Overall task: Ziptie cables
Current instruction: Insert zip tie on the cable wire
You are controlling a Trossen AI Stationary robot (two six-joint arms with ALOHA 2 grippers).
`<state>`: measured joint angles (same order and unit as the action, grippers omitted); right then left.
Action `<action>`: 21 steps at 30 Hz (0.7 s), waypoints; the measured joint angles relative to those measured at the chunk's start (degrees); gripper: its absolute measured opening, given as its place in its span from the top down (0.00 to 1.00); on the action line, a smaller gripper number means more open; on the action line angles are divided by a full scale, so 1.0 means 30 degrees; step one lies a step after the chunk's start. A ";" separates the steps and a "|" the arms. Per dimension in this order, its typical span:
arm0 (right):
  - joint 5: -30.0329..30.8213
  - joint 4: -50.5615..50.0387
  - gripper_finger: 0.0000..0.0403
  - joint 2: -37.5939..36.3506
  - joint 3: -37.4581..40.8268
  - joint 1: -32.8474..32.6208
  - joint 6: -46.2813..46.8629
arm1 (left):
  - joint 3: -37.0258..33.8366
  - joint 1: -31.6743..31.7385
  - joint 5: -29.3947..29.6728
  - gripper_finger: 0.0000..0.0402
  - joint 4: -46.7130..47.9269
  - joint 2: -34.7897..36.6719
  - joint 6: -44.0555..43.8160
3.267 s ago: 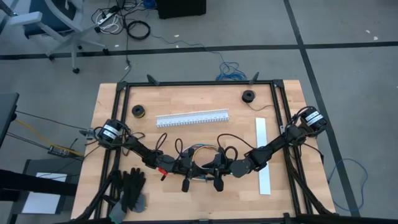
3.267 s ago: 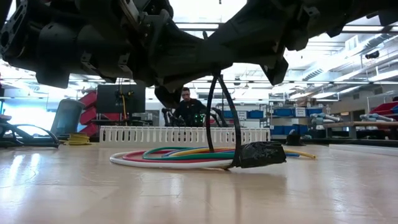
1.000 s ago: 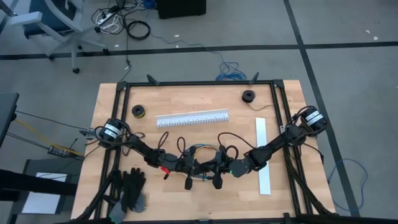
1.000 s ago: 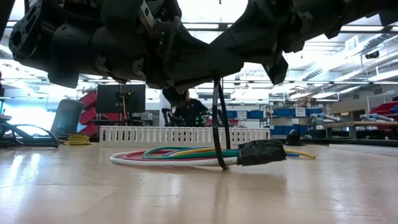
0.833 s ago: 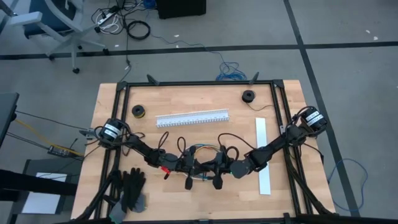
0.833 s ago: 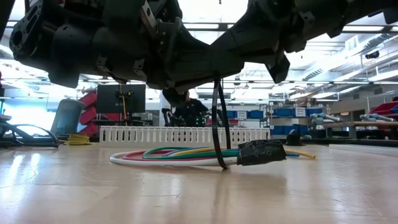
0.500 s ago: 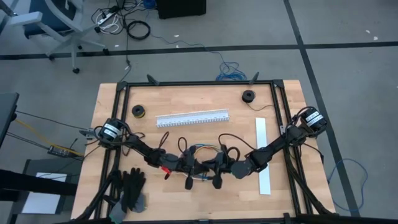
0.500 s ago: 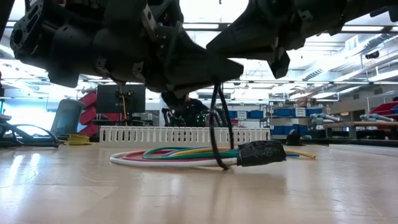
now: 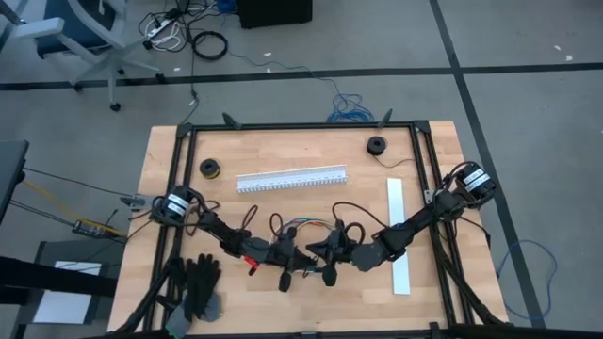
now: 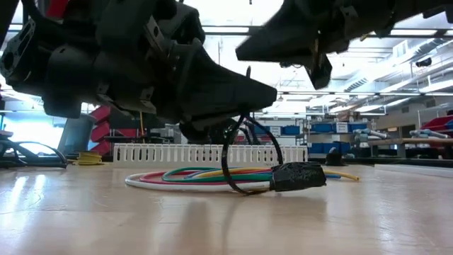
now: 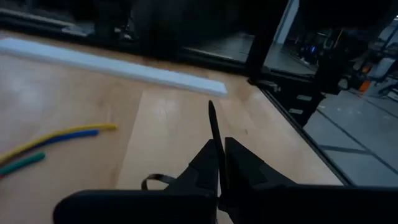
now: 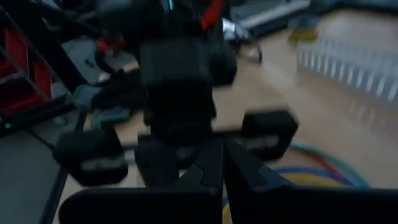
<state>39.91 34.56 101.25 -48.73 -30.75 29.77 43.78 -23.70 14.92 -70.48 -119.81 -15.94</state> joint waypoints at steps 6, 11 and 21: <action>-0.0706 -0.0233 1.00 0.0000 0.0007 -0.0583 0.0905 | -0.0010 0.0142 0.0106 1.00 0.0082 0.0051 0.0224; -0.0570 -0.0195 0.98 0.0000 0.0000 -0.0856 0.0716 | -0.0017 0.0149 0.0132 1.00 0.0080 0.0051 0.0231; -0.0664 -0.0901 0.78 0.0000 0.0000 -0.0675 0.1715 | -0.0025 0.0143 0.0379 1.00 -0.0444 0.0051 0.0763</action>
<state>37.91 31.86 101.25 -48.73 -32.78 34.92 43.70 -23.27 16.05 -71.81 -119.66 -13.65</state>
